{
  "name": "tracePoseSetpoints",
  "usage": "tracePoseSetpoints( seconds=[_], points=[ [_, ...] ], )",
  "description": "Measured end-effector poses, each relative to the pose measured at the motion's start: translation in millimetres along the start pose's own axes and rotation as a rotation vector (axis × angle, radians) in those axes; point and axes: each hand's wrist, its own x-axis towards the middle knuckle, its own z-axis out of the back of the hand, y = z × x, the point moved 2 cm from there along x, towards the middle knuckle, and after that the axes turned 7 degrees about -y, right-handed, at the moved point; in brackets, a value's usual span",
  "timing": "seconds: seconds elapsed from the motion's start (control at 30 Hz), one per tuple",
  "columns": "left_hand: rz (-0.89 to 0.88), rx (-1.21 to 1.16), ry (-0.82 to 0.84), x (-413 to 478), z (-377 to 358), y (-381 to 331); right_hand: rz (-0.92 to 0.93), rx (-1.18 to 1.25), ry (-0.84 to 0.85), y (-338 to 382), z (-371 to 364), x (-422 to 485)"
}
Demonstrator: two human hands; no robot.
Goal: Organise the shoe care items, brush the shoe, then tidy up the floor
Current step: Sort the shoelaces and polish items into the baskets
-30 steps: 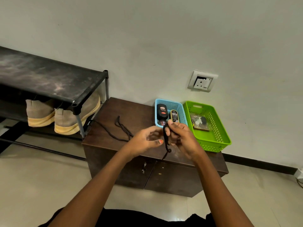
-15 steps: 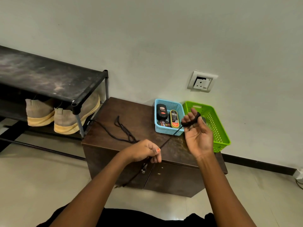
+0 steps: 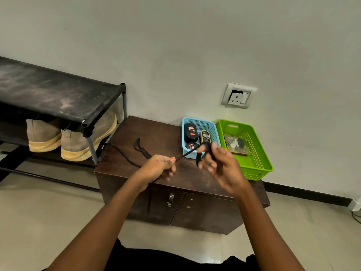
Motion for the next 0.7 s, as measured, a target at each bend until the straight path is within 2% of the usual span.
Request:
tracePoseSetpoints(
  seconds=[0.07, 0.1, 0.13, 0.17, 0.2, 0.23, 0.27, 0.3, 0.33, 0.4, 0.47, 0.53, 0.6, 0.67, 0.7],
  points=[
    [0.010, 0.026, 0.215, -3.4, -9.0, 2.8, 0.138, 0.350, -0.093, 10.0, 2.6, 6.3],
    [0.009, 0.048, 0.305, -5.4, -12.1, 3.5, 0.191, 0.426, -0.128, 10.8, 7.1, 9.9],
    [0.010, 0.064, 0.374, -7.4, -13.8, 3.6, 0.225, 0.400, -0.173, 8.9, 12.6, 12.6],
    [0.010, 0.061, 0.416, -8.9, -14.2, 2.6, 0.241, 0.244, -0.235, 4.4, 17.2, 13.4],
    [0.009, 0.030, 0.428, -9.8, -13.5, 0.5, 0.248, -0.073, -0.307, -2.5, 22.5, 12.4],
    [0.007, -0.024, 0.406, -10.7, -12.5, -3.1, 0.254, -0.498, -0.359, -9.2, 25.6, 9.0],
    [0.009, -0.103, 0.342, -10.3, -10.4, -6.6, 0.230, -0.892, -0.314, -16.8, 26.3, 5.1],
    [0.010, -0.183, 0.246, -10.0, -7.3, -10.1, 0.184, -1.130, -0.191, -25.9, 27.5, 2.6],
    [0.006, -0.234, 0.131, -8.1, -3.4, -11.0, 0.122, -1.200, -0.060, -32.4, 26.2, 0.4],
    [0.006, -0.202, -0.067, -4.3, 5.1, -9.1, -0.013, -1.016, 0.056, -34.3, 15.2, -2.3],
    [0.040, -0.064, -0.129, -2.0, 9.4, -4.3, -0.071, -0.526, -0.019, -25.0, 3.8, 0.8],
    [0.080, 0.015, -0.018, -3.1, 5.1, -0.9, -0.051, 0.015, -0.066, -11.1, -8.3, 4.6],
    [0.053, 0.037, 0.165, -6.2, -4.8, -1.5, 0.011, 0.390, -0.080, -3.1, -11.7, 9.4],
    [0.020, 0.076, 0.281, -8.9, -11.6, -1.2, 0.070, 0.561, -0.113, -2.5, -8.9, 15.0],
    [0.013, 0.095, 0.305, -9.0, -12.2, -0.2, 0.098, 0.567, -0.148, -5.3, -5.9, 17.9]
  ],
)
